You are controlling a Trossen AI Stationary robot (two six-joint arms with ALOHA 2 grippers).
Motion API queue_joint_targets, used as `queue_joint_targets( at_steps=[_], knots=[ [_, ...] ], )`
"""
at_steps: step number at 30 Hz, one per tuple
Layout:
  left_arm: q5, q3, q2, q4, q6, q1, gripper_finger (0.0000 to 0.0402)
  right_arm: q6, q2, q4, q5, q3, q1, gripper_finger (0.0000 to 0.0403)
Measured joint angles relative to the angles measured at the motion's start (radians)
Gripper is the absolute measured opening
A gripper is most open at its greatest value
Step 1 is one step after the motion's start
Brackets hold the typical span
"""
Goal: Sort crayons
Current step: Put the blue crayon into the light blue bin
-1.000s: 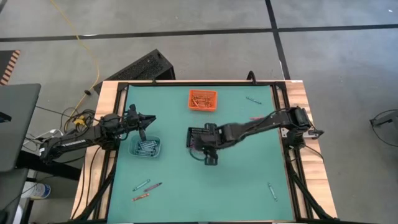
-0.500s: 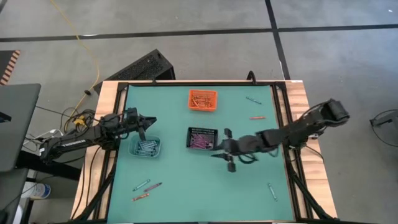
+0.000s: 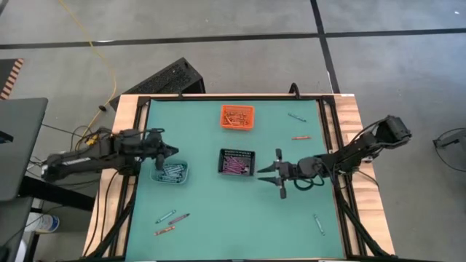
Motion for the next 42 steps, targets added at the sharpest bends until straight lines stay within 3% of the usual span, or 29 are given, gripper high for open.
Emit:
queue_joint_targets(
  at_steps=[3, 7, 11, 18, 27, 32, 36, 42],
  knots=[
    [-0.004, 0.109, 0.087, -0.061, -0.039, -0.099, 0.0005, -0.033, 0.0, 0.001, 0.0, -0.002, 0.001, 0.0113],
    [-0.127, 0.223, 0.246, -0.112, -0.082, -0.28, 0.0, -0.12, 0.0, 0.006, 0.005, -0.002, 0.001, 0.0113],
    [-0.198, 0.295, 0.433, -0.173, -0.149, -0.46, 0.0, -0.203, -0.037, 0.025, 0.08, -0.003, -0.017, 0.0113],
    [-0.116, 0.389, 0.651, -0.281, -0.41, -0.71, 0.0, -0.227, -0.054, 0.091, 0.076, -0.071, -0.098, 0.0113],
    [-0.039, 0.396, 0.817, -0.155, -0.738, -1.006, 0.0, -0.167, -0.046, 0.314, -0.032, -0.159, -0.176, 0.0113],
    [-0.049, 0.396, 0.925, -0.036, -0.765, -1.092, 0.0, -0.17, -0.047, 0.323, -0.055, -0.145, -0.175, 0.0113],
    [-0.025, 0.396, 1.003, -0.033, -0.8, -1.107, 0.0006, -0.171, -0.047, 0.324, -0.057, -0.129, -0.175, 0.0113],
    [-0.031, 0.396, 1.08, -0.035, -0.746, -1.107, 0.0049, -0.16, -0.046, 0.303, -0.058, -0.123, -0.175, 0.0113]
  ],
)
